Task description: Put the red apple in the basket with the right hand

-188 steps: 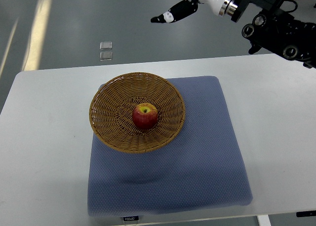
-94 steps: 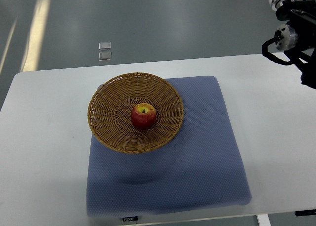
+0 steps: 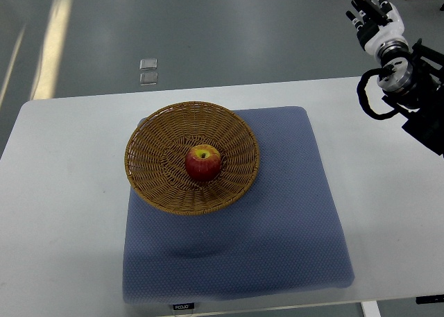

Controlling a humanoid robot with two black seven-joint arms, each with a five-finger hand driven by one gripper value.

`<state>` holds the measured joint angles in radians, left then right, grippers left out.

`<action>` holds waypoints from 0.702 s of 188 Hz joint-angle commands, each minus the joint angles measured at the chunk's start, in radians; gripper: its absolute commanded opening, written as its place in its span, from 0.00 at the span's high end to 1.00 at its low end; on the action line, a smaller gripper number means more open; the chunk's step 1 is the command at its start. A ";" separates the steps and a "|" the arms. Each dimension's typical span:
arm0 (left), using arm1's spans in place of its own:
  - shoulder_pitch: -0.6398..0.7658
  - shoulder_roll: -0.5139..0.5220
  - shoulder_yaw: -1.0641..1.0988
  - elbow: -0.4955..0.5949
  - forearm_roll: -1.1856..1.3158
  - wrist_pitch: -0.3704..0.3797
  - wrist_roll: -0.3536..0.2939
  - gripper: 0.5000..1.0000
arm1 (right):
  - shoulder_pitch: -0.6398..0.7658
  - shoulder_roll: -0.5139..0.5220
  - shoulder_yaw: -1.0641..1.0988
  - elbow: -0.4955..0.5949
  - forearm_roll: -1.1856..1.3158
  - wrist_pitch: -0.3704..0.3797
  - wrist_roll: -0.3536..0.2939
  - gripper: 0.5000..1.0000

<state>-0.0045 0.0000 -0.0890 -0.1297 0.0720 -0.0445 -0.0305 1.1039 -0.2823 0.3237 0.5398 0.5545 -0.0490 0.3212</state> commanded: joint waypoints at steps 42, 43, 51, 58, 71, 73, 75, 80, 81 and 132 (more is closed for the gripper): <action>0.000 0.000 0.000 0.001 0.000 0.000 0.000 0.00 | -0.053 0.034 0.006 0.002 -0.028 0.150 -0.119 0.16; 0.000 0.000 0.000 0.001 0.000 0.000 0.000 0.00 | -0.056 0.035 0.008 0.002 -0.028 0.158 -0.119 0.16; 0.000 0.000 0.000 0.001 0.000 0.000 0.000 0.00 | -0.062 0.040 0.006 0.000 -0.034 0.181 -0.116 0.16; 0.000 0.000 0.000 0.001 0.000 0.000 0.000 0.00 | -0.062 0.040 0.006 0.000 -0.034 0.181 -0.116 0.16; 0.000 0.000 0.000 0.001 0.000 0.000 0.000 0.00 | -0.070 0.041 0.006 -0.012 -0.036 0.186 -0.082 0.16; 0.000 0.000 0.000 -0.001 0.000 0.000 0.000 0.00 | -0.072 0.041 0.005 -0.014 -0.036 0.186 -0.079 0.16; 0.000 0.000 0.000 -0.001 0.000 0.000 0.000 0.00 | -0.072 0.040 0.005 -0.015 -0.037 0.186 -0.077 0.16; 0.000 0.000 0.000 0.001 0.000 0.000 0.000 0.00 | -0.072 0.040 0.005 -0.018 -0.037 0.186 -0.074 0.16; 0.000 0.000 0.000 0.001 0.000 0.000 0.000 0.00 | -0.072 0.040 0.005 -0.020 -0.038 0.186 -0.073 0.16; 0.000 0.000 0.000 0.001 0.000 0.000 0.000 0.00 | -0.072 0.040 0.003 -0.034 -0.038 0.186 -0.073 0.16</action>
<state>-0.0046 0.0000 -0.0890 -0.1297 0.0719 -0.0445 -0.0309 1.0336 -0.2421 0.3276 0.5080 0.5170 0.1360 0.2482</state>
